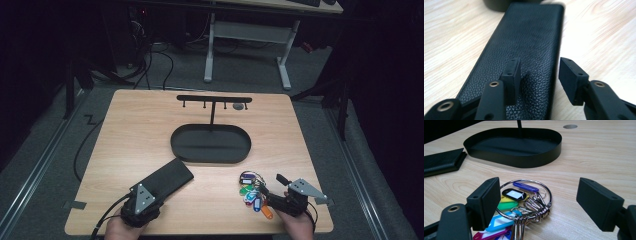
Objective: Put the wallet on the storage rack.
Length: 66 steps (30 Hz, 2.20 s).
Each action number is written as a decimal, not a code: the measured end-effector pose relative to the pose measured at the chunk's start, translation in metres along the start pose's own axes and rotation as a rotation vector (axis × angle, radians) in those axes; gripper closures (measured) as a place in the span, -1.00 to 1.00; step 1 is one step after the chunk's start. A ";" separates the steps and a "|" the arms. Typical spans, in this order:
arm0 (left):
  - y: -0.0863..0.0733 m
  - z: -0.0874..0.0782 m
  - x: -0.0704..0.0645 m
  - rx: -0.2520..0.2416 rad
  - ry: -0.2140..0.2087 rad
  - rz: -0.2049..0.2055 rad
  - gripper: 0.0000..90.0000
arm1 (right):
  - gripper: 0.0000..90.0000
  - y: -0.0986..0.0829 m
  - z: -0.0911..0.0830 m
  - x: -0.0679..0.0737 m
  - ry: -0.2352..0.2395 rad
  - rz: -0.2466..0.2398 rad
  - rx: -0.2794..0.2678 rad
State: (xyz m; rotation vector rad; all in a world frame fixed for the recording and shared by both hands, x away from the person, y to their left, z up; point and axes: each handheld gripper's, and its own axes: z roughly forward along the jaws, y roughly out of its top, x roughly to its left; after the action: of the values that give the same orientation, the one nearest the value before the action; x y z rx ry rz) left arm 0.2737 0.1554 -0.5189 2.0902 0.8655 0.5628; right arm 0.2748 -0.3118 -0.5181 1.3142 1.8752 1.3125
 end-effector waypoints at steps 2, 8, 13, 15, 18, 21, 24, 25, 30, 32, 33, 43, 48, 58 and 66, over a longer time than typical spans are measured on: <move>-0.002 -0.009 0.006 -0.079 -0.040 0.017 0.16 | -0.57 0.000 0.000 -0.001 0.000 0.008 -0.003; -0.007 -0.012 0.015 -0.082 -0.021 0.119 0.09 | -0.56 -0.001 -0.002 -0.001 -0.001 0.015 -0.004; -0.006 -0.001 0.004 -0.012 0.024 0.245 -0.02 | -0.56 -0.002 -0.006 -0.004 -0.010 0.030 -0.007; -0.007 0.004 0.000 0.022 0.040 0.286 -0.10 | -0.57 -0.003 -0.007 -0.005 -0.011 0.030 -0.012; -0.009 0.010 -0.002 0.045 0.053 0.296 -0.18 | -0.56 -0.003 -0.006 -0.006 -0.010 0.035 -0.009; -0.010 0.011 0.001 0.045 0.051 0.266 -0.17 | -0.56 -0.002 -0.004 -0.006 -0.007 0.036 -0.009; -0.012 0.010 0.002 0.036 0.042 0.264 -0.03 | -0.56 -0.002 -0.004 -0.004 -0.004 0.033 -0.009; -0.012 0.010 0.001 0.033 0.045 0.276 0.02 | -0.56 -0.002 -0.004 -0.004 -0.003 0.032 -0.008; -0.013 0.008 -0.001 0.017 0.036 0.287 0.24 | -0.57 -0.002 -0.004 -0.005 -0.002 0.036 -0.009; -0.012 0.007 0.001 0.013 0.025 0.275 0.30 | -0.57 -0.002 -0.004 -0.005 -0.003 0.037 -0.015; -0.012 0.006 0.001 0.008 0.022 0.275 0.35 | -0.57 -0.002 -0.005 -0.004 -0.003 0.038 -0.016; -0.012 0.001 -0.001 -0.015 0.033 0.309 0.67 | -0.56 -0.002 -0.006 -0.005 0.001 0.046 -0.023; -0.009 -0.005 0.003 -0.048 0.027 0.282 0.75 | -0.56 -0.002 -0.006 -0.006 0.001 0.045 -0.024; -0.004 -0.024 0.015 -0.137 -0.002 0.178 0.81 | -0.56 -0.002 -0.006 -0.006 0.003 0.045 -0.025; -0.002 -0.033 0.020 -0.186 -0.033 0.119 0.83 | -0.56 -0.002 -0.006 -0.005 0.001 0.043 -0.022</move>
State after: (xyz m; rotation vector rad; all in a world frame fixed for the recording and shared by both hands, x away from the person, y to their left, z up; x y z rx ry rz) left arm 0.2650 0.1874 -0.4988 1.9835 0.6472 0.6455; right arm 0.2716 -0.3193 -0.5177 1.3495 1.8372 1.3519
